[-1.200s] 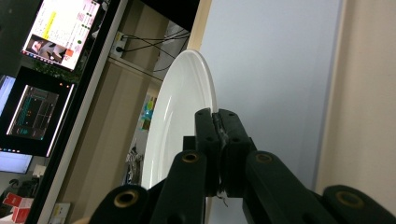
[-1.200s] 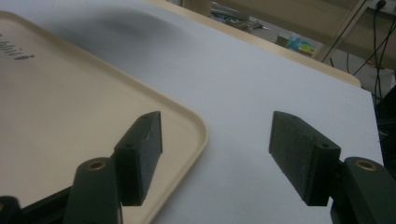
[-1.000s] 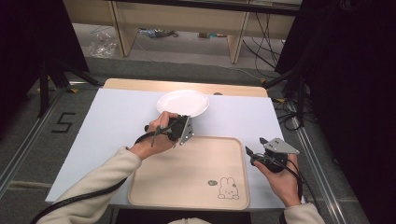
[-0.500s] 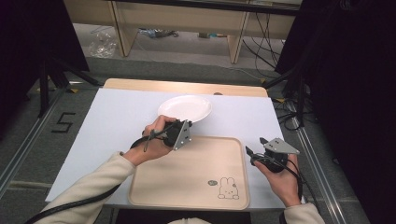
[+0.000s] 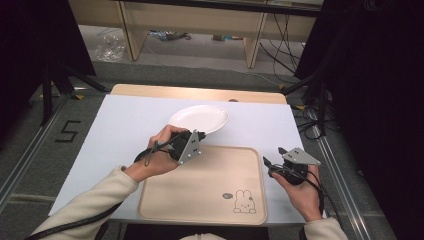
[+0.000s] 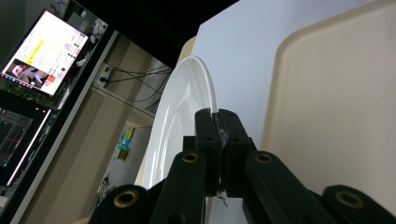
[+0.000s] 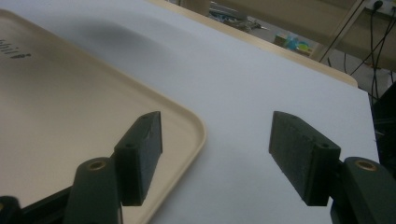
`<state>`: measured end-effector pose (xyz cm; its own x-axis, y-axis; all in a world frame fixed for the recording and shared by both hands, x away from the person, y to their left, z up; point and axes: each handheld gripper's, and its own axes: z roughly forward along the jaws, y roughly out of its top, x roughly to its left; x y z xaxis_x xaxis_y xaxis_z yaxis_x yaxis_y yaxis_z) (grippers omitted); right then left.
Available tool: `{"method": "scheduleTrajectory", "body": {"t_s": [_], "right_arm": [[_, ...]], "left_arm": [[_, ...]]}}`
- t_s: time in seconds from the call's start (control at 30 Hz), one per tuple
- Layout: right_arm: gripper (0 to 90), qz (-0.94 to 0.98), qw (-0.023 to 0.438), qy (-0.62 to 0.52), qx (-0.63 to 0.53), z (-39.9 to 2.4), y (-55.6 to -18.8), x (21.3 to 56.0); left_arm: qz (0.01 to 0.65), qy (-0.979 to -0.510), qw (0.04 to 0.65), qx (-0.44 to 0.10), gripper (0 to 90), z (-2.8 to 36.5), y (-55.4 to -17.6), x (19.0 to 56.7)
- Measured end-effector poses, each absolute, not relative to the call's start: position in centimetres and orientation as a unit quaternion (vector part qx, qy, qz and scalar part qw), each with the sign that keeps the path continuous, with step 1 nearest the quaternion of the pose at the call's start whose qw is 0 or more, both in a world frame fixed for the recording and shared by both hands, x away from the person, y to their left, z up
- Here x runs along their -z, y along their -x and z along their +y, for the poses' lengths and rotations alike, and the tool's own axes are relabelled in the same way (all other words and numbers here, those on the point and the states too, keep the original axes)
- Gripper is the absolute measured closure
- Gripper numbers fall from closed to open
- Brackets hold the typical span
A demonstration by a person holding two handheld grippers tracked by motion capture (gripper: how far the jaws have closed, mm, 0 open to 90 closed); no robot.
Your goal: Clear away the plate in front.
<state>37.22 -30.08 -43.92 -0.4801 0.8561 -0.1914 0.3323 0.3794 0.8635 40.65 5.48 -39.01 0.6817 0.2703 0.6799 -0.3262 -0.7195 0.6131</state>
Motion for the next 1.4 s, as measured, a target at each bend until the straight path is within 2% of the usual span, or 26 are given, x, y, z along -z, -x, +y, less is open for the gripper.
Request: {"method": "scheduleTrajectory", "body": {"t_s": [0.6, 0.73, 0.77, 1.03, 1.23, 1.4], "right_arm": [[35.8, 0.762, 0.330, -0.390, -0.397, -30.1, -37.2, 43.9], [35.8, 0.763, 0.330, -0.390, -0.397, -30.1, -37.2, 43.9], [35.8, 0.763, 0.330, -0.390, -0.396, -30.1, -37.2, 43.9], [35.8, 0.763, 0.331, -0.390, -0.396, -30.1, -37.2, 43.9], [35.6, 0.763, 0.330, -0.390, -0.395, -30.1, -37.2, 43.9], [35.3, 0.764, 0.326, -0.391, -0.396, -30.1, -37.2, 43.9]], "left_arm": [[-0.032, -0.835, 0.390, -0.388, 88.3, 5.8, -38.7, 38.0], [-0.041, -0.835, 0.367, -0.408, 88.5, 6.0, -38.3, 37.5], [-0.029, -0.828, 0.390, -0.401, 90.0, 6.2, -38.2, 37.2], [-0.018, -0.826, 0.396, -0.402, 90.0, 7.3, -37.8, 36.9], [0.013, -0.833, 0.412, -0.369, 90.0, 8.6, -38.0, 38.4], [0.075, -0.843, 0.433, -0.311, 90.0, 10.3, -38.7, 40.1]]}}
